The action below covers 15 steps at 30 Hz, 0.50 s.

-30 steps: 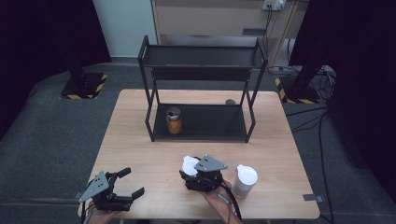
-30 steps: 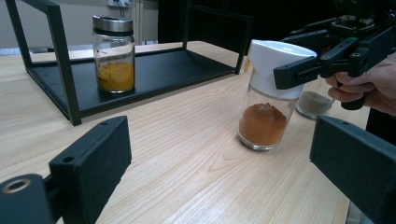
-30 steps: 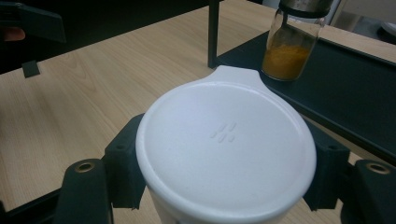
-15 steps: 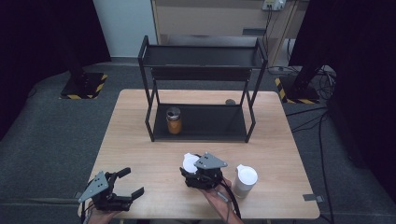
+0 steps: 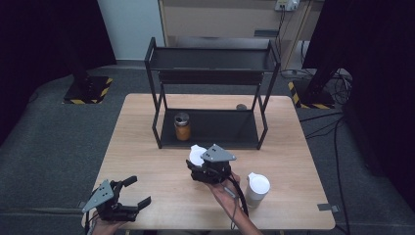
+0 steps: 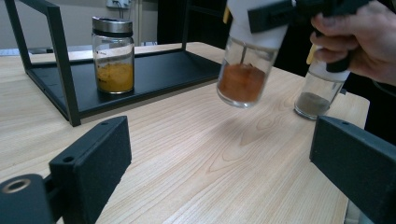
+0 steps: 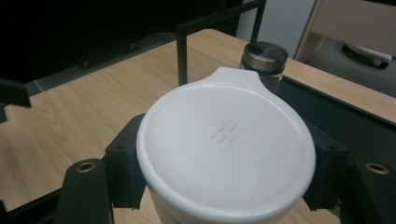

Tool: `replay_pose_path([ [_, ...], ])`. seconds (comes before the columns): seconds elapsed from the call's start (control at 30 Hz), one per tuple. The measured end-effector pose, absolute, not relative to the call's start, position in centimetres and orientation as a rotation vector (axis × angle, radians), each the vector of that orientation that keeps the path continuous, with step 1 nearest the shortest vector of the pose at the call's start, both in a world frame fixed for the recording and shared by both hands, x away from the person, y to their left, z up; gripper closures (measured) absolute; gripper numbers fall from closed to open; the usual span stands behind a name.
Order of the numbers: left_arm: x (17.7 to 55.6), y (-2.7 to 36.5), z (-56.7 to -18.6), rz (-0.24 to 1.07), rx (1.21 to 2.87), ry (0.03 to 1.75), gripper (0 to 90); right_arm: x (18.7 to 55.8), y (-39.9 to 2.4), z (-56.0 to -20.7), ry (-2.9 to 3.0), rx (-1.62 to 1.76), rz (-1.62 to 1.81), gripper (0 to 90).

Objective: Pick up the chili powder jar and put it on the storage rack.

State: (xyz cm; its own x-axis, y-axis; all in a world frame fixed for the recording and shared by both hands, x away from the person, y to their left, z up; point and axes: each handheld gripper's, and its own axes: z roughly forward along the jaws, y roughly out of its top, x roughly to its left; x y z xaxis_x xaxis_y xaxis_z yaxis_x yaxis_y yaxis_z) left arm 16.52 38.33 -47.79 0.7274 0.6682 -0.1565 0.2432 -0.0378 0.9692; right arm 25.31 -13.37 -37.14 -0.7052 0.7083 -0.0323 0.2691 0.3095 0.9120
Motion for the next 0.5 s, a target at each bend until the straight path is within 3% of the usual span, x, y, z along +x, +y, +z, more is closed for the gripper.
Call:
replay_pose_path([
  [0.5,16.6,38.3,-47.8,0.395,1.617,0.746,4.7,28.2,-12.1,-35.4,2.068,0.946,1.368,31.3],
])
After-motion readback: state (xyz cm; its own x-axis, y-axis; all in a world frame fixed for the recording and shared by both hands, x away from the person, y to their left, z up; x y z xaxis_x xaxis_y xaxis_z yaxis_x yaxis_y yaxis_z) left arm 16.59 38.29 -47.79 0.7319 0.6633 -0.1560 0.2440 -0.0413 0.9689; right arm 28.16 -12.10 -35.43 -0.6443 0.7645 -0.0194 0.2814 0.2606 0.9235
